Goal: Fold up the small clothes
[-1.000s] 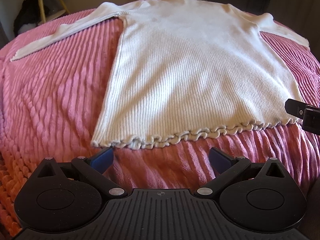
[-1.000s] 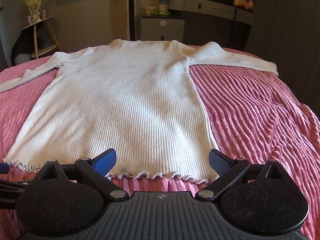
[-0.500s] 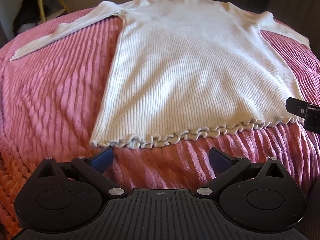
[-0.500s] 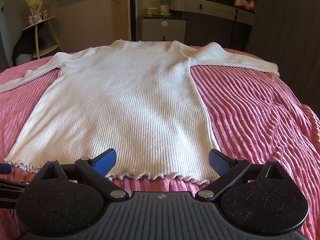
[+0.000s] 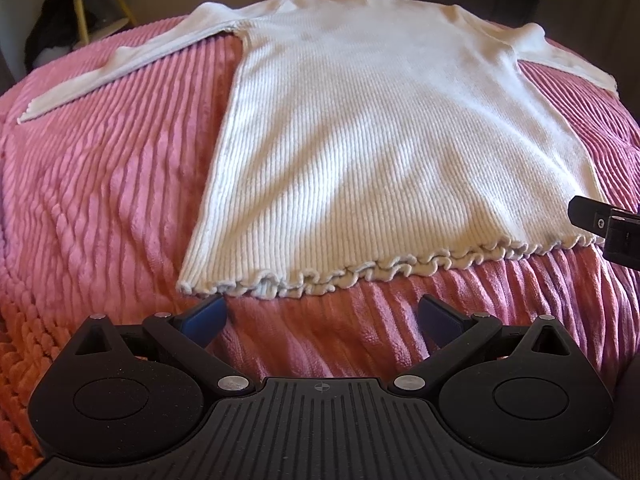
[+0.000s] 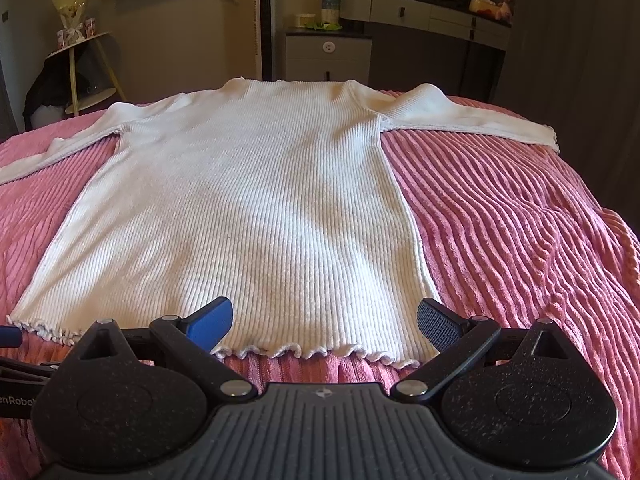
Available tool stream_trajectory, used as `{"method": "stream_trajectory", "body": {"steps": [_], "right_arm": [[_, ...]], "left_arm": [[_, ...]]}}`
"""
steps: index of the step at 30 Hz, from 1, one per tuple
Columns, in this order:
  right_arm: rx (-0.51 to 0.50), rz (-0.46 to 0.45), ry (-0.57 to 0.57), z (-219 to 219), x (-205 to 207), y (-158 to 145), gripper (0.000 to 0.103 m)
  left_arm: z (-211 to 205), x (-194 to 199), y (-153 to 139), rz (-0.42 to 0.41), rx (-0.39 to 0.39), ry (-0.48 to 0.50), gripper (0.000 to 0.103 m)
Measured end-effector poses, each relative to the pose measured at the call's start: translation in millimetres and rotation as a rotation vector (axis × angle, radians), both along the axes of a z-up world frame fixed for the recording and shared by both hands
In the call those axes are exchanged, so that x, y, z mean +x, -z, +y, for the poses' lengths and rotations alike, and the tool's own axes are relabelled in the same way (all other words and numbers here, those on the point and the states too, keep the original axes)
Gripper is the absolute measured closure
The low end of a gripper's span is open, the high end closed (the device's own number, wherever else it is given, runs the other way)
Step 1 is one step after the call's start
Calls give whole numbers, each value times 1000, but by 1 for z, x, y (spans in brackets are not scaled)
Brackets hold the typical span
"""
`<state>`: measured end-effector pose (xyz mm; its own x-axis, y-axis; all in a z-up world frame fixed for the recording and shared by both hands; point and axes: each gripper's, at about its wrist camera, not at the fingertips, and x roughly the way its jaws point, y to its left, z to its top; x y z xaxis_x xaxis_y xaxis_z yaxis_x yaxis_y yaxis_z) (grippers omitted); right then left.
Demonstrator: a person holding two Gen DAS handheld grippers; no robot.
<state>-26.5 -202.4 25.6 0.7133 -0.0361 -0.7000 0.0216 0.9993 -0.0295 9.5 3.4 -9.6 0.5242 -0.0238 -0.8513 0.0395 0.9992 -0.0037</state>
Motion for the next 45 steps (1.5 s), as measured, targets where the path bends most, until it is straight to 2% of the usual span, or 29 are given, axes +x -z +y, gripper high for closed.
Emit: {"method": "stream_trajectory", "body": {"steps": [45], "right_arm": [[-15,-6,0,2,-1,-1,4]], "left_arm": [[1,0,-2,-8,-15,-9,0]]}}
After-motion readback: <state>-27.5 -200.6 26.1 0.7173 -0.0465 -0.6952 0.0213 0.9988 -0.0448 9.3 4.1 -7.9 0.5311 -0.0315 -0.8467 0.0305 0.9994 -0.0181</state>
